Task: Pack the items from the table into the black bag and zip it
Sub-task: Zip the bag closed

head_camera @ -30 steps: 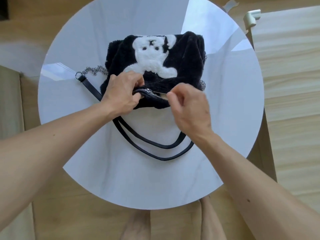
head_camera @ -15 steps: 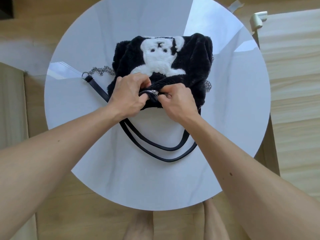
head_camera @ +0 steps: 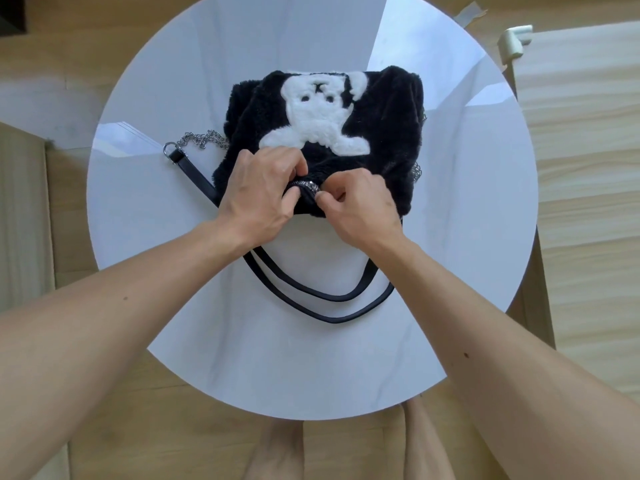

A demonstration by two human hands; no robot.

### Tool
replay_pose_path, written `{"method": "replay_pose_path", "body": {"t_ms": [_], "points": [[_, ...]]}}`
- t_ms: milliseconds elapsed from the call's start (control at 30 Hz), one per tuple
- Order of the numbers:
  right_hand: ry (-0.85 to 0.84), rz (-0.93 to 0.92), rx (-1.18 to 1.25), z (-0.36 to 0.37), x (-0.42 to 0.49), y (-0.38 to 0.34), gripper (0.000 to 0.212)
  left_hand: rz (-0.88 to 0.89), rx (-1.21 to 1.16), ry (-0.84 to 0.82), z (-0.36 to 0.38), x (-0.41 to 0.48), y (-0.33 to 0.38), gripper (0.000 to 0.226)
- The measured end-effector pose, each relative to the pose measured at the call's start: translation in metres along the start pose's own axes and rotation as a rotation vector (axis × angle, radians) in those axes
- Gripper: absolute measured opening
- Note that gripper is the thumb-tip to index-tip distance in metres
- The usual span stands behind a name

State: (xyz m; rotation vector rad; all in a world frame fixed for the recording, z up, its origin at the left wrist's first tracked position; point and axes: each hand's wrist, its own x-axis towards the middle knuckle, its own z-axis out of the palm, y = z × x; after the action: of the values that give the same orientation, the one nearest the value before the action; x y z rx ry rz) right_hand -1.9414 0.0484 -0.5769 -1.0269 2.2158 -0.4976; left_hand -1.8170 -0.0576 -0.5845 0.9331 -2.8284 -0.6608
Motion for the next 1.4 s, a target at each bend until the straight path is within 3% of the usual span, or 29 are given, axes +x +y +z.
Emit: {"method": "replay_pose_path", "body": {"t_ms": [167,333,467,700,900,1000,1067,1133,1200,1267,1333,1400], "points": [[0.082,0.016,0.266,0.002,-0.002,0.002,0.009,0.005,0.035,0.001,0.000,0.001,0.004,0.024],[0.232,-0.161,-0.033,-0.002,-0.012,-0.001,0.017,0.031,0.114,-0.046,0.000,0.004,0.009,0.029],[0.282,-0.197,-0.085,-0.006,-0.014,-0.009,0.018,0.065,0.161,-0.017,0.001,0.006,0.013,0.023],[0.264,0.049,-0.069,-0.004,-0.014,0.003,0.030,0.162,0.273,-0.021,-0.012,0.015,0.013,0.012],[0.239,0.006,-0.188,0.001,-0.018,0.013,0.039,0.200,0.293,-0.025,-0.009,0.018,0.016,0.013],[0.171,0.097,0.006,-0.002,-0.012,0.012,0.039,0.171,0.200,-0.076,-0.006,0.019,0.015,0.015],[0.134,0.142,0.147,-0.004,-0.011,0.010,0.035,0.080,-0.029,-0.180,-0.009,0.019,0.008,0.017],[0.141,0.137,0.155,-0.005,-0.015,0.006,0.030,-0.086,-0.318,-0.262,-0.016,0.021,-0.001,0.018],[0.176,0.101,0.136,0.000,-0.020,-0.001,0.032,-0.150,-0.431,-0.280,-0.022,0.025,-0.009,0.026],[0.200,0.064,0.132,0.008,-0.026,-0.011,0.034,-0.006,-0.283,-0.388,-0.026,0.029,-0.013,0.035],[0.234,0.091,0.157,0.016,-0.029,-0.019,0.035,0.183,0.017,-0.467,-0.026,0.029,-0.018,0.045],[0.281,0.183,0.185,0.021,-0.028,-0.019,0.035,0.188,0.189,-0.392,-0.024,0.024,-0.027,0.043]]}}
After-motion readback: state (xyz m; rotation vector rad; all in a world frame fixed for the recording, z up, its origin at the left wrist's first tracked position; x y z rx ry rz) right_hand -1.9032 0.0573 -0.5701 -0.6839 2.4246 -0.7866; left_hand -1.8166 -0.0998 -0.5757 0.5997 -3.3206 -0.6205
